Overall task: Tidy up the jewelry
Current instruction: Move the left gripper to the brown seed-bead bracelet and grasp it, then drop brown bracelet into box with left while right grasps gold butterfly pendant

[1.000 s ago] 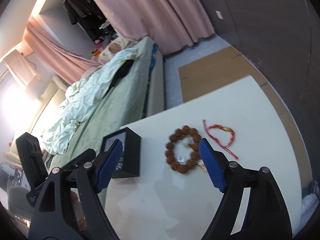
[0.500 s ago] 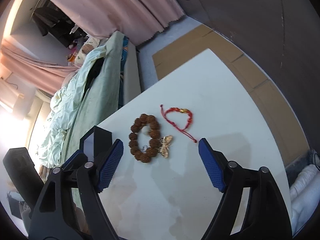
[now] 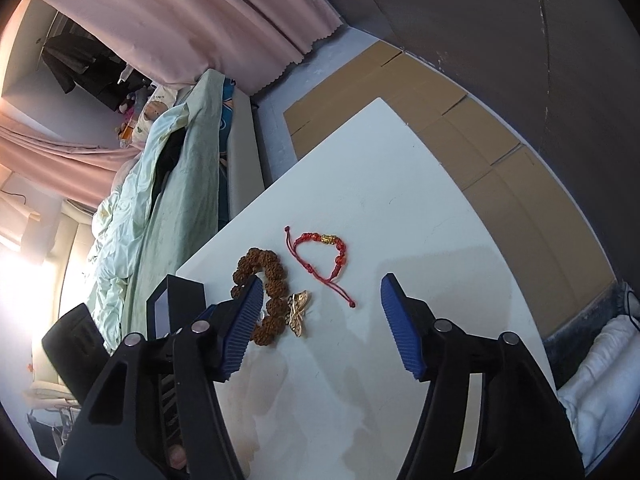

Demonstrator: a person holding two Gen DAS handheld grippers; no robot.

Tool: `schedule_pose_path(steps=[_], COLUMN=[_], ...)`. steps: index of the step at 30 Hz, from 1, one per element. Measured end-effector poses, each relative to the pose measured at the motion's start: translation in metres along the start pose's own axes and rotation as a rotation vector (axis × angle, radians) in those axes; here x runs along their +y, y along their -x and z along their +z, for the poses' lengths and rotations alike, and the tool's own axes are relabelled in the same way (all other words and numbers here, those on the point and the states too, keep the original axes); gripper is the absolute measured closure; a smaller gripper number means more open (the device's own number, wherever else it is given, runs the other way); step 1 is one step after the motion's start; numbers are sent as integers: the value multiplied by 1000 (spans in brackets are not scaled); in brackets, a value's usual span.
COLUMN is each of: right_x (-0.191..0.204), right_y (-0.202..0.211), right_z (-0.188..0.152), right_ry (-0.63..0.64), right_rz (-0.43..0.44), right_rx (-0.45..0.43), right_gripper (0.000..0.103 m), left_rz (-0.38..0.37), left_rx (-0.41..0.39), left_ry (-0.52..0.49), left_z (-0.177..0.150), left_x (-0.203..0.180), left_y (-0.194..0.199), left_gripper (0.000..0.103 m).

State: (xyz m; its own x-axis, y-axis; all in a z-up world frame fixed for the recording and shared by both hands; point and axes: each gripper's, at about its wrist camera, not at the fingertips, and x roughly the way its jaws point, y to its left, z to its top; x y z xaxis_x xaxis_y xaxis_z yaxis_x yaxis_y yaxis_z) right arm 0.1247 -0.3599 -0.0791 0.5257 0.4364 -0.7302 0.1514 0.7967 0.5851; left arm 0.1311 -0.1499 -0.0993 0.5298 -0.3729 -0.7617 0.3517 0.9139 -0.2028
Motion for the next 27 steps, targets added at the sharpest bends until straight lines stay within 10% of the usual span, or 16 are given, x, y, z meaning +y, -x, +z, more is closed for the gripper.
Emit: schedule_pose_path(steps=[27], right_x=[14], right_y=[-25], right_z=[1], right_ry=[26], right_rz=[-5], right_rx=[55], right_gripper=[48], left_rz=[65], left_rx=[85], left_ry=[29], left_z=[5], left_x=[1], left_y=[-53], left_gripper=[86])
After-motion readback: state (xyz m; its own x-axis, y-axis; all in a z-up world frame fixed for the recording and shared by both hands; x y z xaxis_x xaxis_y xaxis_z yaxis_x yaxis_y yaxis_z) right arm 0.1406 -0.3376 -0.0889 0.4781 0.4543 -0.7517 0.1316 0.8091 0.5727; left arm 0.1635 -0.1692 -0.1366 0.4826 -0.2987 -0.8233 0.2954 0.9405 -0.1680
